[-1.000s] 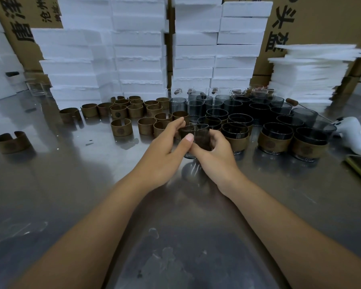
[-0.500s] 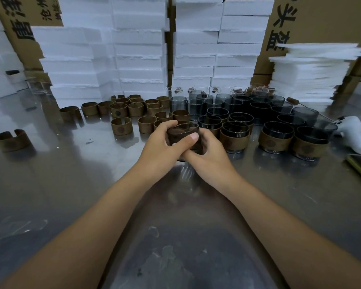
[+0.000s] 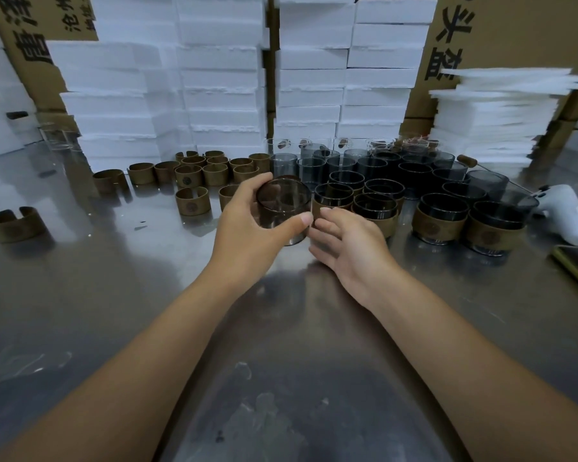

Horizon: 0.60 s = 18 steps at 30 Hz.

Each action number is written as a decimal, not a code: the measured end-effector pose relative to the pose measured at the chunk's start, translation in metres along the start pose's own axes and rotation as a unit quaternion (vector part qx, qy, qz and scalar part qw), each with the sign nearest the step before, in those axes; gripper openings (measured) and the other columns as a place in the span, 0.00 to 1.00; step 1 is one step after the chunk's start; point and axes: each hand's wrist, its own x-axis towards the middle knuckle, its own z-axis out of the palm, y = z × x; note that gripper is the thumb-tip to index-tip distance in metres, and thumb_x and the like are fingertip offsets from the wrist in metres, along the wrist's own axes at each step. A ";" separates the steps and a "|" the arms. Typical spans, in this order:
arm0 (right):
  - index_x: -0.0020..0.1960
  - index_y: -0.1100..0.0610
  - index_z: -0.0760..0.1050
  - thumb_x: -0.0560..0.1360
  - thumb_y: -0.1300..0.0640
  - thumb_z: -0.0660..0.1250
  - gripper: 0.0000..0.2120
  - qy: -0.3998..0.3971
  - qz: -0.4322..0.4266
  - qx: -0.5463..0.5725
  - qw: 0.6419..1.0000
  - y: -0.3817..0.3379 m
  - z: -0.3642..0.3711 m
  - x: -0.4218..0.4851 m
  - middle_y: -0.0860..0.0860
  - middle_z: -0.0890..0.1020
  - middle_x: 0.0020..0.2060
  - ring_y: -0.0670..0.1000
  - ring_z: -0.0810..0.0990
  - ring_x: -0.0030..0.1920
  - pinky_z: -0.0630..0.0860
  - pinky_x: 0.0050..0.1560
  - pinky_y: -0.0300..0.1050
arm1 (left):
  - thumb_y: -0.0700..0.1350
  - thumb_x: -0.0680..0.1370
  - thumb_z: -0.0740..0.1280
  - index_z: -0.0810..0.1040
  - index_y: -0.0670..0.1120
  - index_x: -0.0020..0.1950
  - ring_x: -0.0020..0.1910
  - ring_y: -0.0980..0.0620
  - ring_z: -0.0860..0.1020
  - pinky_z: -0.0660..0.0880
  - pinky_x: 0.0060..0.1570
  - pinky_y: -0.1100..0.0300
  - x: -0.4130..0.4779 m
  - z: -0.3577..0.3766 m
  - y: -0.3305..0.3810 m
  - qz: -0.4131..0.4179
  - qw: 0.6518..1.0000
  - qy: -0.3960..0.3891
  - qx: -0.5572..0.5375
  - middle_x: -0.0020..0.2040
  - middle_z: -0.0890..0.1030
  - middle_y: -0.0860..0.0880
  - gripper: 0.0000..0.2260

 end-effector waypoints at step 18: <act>0.67 0.60 0.73 0.82 0.50 0.55 0.20 -0.109 0.084 0.074 0.988 -0.002 0.004 -0.007 0.58 0.80 0.57 0.53 0.79 0.52 0.73 0.61 0.56 | 0.44 0.67 0.77 0.71 0.53 0.66 0.60 0.59 0.77 0.72 0.65 0.55 -0.009 0.007 0.005 0.004 0.996 -0.069 -0.053 0.58 0.79 0.55 0.29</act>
